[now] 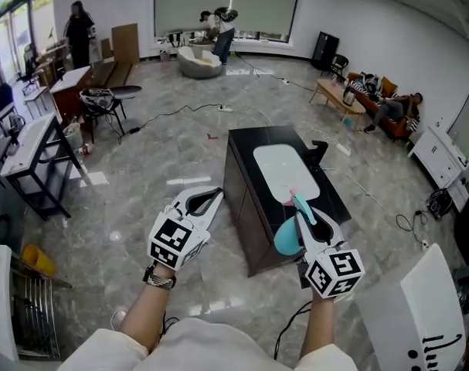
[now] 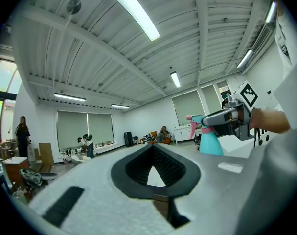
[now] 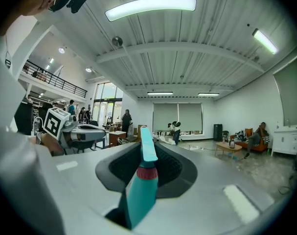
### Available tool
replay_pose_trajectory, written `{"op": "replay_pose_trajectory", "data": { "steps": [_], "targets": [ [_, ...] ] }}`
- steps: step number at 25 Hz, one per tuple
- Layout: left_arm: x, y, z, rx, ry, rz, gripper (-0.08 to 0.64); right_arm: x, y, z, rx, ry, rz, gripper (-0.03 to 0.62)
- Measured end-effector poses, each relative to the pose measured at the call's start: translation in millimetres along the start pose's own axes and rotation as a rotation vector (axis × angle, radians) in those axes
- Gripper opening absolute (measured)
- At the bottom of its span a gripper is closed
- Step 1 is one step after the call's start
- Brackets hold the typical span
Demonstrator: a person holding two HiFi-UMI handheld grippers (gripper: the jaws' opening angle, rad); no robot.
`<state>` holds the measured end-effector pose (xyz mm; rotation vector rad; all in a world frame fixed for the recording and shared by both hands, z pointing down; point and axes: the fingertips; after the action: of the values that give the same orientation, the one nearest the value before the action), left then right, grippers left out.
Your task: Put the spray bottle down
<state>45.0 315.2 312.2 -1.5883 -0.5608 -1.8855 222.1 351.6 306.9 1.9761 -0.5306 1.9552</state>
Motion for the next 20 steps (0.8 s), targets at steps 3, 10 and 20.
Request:
{"op": "replay_pose_trajectory", "data": {
  "steps": [3,10,20],
  "targets": [
    [5,5,9,-0.01,-0.006,-0.009,0.003,6,0,8,-0.015,0.006,-0.012,0.094],
    [20,26,0,-0.023,-0.014,-0.023,0.003,13,26,17,-0.049,-0.005,-0.015,0.094],
    [47,105,-96,-0.021,-0.004,-0.001,0.003,19,138,60,-0.042,-0.016,0.009,0.094]
  ]
}}
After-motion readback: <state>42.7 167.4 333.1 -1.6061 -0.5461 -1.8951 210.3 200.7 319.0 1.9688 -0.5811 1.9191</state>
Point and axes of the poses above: the fingertips, and each gripper's own axes: y forward along the fingers, z to its right, x out of its underside, and after that the axes turned 5 degrees about z, right-handed
